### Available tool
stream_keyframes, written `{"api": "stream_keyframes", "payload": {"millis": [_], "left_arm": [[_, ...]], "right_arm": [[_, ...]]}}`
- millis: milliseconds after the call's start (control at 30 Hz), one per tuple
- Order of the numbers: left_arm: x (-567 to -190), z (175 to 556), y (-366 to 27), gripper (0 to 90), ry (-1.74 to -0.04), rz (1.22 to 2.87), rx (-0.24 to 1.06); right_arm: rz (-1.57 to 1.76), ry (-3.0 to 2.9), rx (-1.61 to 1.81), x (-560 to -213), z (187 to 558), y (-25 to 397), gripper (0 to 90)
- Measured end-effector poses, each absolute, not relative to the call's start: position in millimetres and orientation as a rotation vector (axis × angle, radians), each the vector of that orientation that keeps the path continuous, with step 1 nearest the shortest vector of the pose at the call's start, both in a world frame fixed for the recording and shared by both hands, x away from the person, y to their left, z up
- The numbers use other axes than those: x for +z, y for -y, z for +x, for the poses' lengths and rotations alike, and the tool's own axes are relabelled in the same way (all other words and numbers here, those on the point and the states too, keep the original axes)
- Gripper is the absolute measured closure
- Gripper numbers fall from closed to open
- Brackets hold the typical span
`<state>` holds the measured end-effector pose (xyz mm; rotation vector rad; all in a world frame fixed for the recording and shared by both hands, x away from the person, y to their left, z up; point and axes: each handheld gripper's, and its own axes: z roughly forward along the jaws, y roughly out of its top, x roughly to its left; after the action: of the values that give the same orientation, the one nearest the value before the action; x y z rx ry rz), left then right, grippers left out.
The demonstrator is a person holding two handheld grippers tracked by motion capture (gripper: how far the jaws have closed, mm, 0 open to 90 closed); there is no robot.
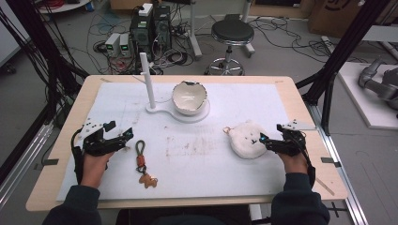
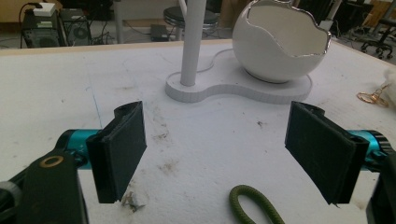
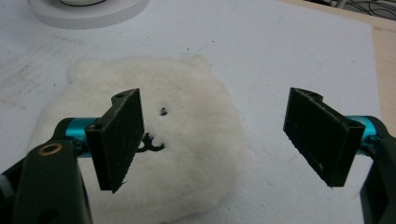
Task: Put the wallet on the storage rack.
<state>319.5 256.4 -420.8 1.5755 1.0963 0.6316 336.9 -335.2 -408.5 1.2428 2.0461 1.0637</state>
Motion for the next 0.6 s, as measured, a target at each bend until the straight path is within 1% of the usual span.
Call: {"api": "stream_keyframes", "payload": {"millis": [600], "left_arm": [[-423.1,321.9,-249.3,22.1,-1.087,1.602,0.605]], "right_arm": [[1.254,-2.042,1.075,-410.2,335.2,337.3,20.6]]}}
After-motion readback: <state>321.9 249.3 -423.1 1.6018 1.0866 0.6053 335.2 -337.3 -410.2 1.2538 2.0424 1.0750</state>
